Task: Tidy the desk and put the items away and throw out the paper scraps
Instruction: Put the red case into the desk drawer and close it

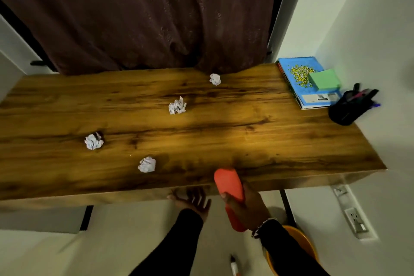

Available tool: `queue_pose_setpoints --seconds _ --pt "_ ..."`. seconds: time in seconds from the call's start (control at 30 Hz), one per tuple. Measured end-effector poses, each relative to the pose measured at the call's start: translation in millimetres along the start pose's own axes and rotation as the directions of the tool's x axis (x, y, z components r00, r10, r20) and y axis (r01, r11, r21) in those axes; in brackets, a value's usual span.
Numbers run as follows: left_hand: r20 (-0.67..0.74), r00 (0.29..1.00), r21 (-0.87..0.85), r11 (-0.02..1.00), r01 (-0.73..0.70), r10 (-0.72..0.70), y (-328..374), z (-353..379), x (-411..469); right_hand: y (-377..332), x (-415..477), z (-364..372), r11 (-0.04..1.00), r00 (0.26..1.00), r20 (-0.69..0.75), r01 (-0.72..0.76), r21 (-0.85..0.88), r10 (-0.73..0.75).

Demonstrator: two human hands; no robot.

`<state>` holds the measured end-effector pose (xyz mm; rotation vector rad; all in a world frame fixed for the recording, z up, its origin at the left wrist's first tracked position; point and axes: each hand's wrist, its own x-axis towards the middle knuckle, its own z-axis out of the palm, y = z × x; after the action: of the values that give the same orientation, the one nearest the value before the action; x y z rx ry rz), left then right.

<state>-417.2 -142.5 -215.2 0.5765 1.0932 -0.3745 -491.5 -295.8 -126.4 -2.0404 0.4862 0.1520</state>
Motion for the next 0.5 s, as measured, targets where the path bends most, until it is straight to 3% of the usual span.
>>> queue_pose_setpoints --seconds 0.13,0.3,0.4,0.5 --pt "-0.055 0.998 -0.180 0.983 -0.044 0.035 1 11 9 -2 5 2 0.999 0.999 -0.045 0.021 0.045 -0.019" --pt "0.066 0.994 -0.132 0.988 -0.079 0.088 -9 1 14 -4 0 8 0.998 0.999 -0.015 0.034 0.046 -0.033" --pt "0.036 0.988 -0.039 0.988 -0.149 0.151 -13 -7 28 -3 -8 12 0.996 1.000 0.013 0.025 0.090 -0.026" --pt "0.044 0.996 -0.063 0.995 -0.076 0.079 -19 -22 14 3 -16 13 0.990 0.992 0.120 -0.062 0.127 0.047"
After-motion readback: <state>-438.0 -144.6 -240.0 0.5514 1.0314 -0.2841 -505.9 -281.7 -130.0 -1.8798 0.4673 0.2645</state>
